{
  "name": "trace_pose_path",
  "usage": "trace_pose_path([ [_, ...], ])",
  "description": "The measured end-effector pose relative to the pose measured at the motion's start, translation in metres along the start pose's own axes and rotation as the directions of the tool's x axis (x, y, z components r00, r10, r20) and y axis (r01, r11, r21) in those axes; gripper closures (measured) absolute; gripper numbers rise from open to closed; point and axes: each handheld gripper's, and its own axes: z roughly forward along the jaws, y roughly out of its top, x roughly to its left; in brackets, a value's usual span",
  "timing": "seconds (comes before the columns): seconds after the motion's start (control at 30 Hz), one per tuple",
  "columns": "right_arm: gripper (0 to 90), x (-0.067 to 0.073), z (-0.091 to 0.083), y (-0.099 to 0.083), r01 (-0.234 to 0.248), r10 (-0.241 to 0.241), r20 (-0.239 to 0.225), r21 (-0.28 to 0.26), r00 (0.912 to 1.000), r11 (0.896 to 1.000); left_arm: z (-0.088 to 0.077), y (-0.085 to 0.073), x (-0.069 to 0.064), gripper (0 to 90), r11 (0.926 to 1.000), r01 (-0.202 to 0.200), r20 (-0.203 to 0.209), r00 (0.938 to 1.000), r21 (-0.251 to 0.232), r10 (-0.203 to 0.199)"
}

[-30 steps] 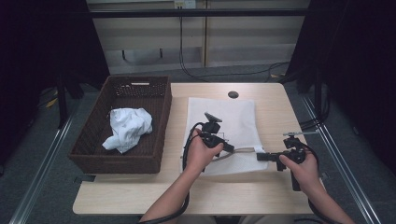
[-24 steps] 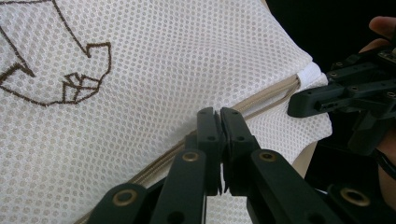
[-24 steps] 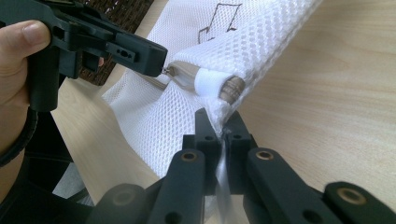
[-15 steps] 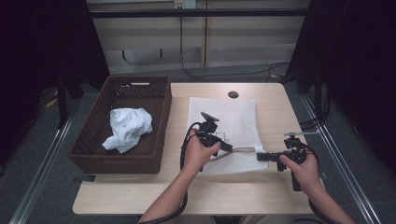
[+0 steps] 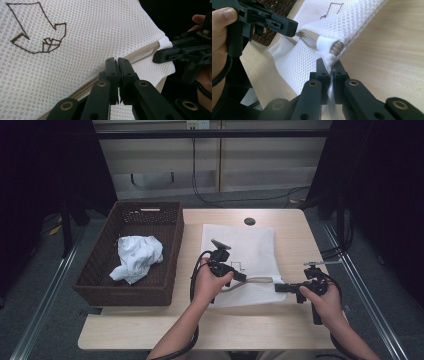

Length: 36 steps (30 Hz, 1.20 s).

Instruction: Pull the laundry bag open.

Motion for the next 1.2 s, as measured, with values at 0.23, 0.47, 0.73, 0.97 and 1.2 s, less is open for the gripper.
trace_pose_path([
  [0.23, 87.3, 0.002, 0.001, 0.0, 0.002, -0.002, 0.007, 0.002, 1.0, 1.0, -0.001, 0.0, -0.001, 87.5, 1.0, -0.008, -0.011, 0.9999, 0.002, 0.008],
  [0.47, 87.4, 0.001, 0.002, 0.0, -0.002, 0.002, 0.002, -0.004, 1.0, 1.0, -0.002, 0.001, 0.0, 87.5, 1.0, -0.007, -0.01, 0.9999, -0.005, 0.007],
  [0.73, 87.4, -0.004, -0.004, 0.0, -0.021, 0.021, 0.002, -0.014, 0.9998, 1.0, -0.01, 0.001, 0.008, 87.6, 0.9997, 0.019, 0.016, 0.9997, -0.016, -0.019],
  [0.97, 87.4, -0.004, -0.004, 0.001, -0.005, 0.005, 0.01, -0.014, 0.9999, 1.0, -0.011, 0.001, 0.008, 87.5, 0.9997, 0.021, 0.014, 0.9997, -0.015, -0.02],
  [1.2, 87.4, -0.003, -0.003, 0.001, -0.001, 0.001, 0.008, -0.014, 1.0, 1.0, -0.012, 0.001, 0.008, 87.6, 0.9997, 0.021, 0.004, 0.9998, -0.012, -0.021],
])
